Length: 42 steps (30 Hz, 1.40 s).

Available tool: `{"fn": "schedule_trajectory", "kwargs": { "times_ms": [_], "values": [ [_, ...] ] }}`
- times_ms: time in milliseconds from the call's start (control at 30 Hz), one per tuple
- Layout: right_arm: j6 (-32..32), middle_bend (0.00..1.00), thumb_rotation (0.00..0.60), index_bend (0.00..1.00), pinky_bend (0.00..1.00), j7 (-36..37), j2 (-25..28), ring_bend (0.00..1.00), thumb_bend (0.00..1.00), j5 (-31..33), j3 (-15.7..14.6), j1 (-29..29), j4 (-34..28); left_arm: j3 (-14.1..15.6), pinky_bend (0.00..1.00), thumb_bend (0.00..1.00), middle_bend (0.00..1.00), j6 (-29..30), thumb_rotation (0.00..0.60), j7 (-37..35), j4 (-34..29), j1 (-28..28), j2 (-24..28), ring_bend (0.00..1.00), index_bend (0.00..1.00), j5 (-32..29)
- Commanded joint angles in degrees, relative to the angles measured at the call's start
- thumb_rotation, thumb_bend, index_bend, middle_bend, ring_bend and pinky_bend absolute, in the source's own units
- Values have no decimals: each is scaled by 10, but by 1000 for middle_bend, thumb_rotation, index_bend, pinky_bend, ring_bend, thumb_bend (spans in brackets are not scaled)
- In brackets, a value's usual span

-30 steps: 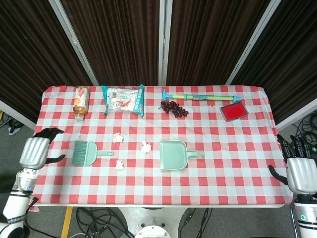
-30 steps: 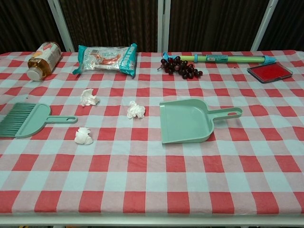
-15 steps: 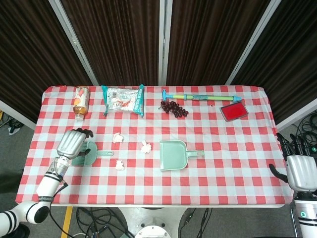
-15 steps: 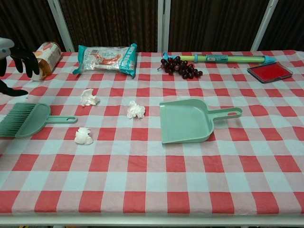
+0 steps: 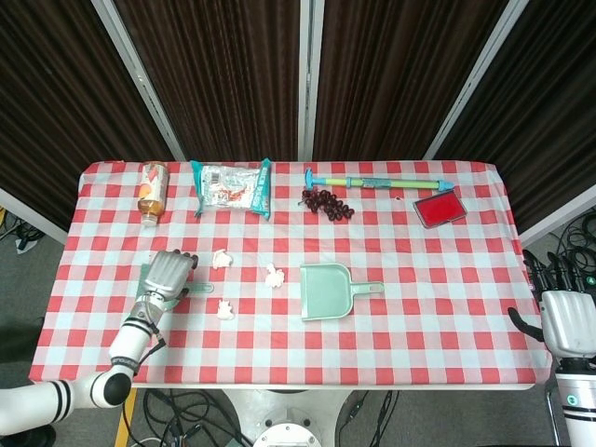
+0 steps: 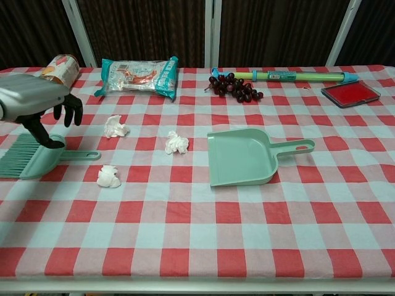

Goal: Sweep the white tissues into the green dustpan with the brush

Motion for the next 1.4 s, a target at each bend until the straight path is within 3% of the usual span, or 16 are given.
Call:
{"fn": "schedule_trajectory", "kwargs": {
  "times_ms": [33, 300, 700, 1400],
  "values": [
    [-2, 212, 600, 66, 68, 4, -1, 55, 136, 0, -1, 1, 3, 15, 580, 229, 413, 19, 600, 65, -15, -31, -22, 395, 395, -62],
    [-1, 212, 600, 67, 68, 13, -2, 55, 136, 4, -1, -2, 12, 25, 606, 233, 426, 49, 600, 132, 4, -67, -58, 395, 396, -137],
    [2, 212, 600, 66, 68, 23, -3, 55, 138, 9, -4, -9, 19, 40, 623, 236, 436, 56, 600, 150, 26, -91, -74, 396, 398, -192],
    [10, 214, 600, 67, 71, 25, -5, 55, 138, 16, -7, -21, 22, 61, 639, 289, 499, 46, 600, 97, 55, -93, -86, 437, 460, -168]
  ]
}}
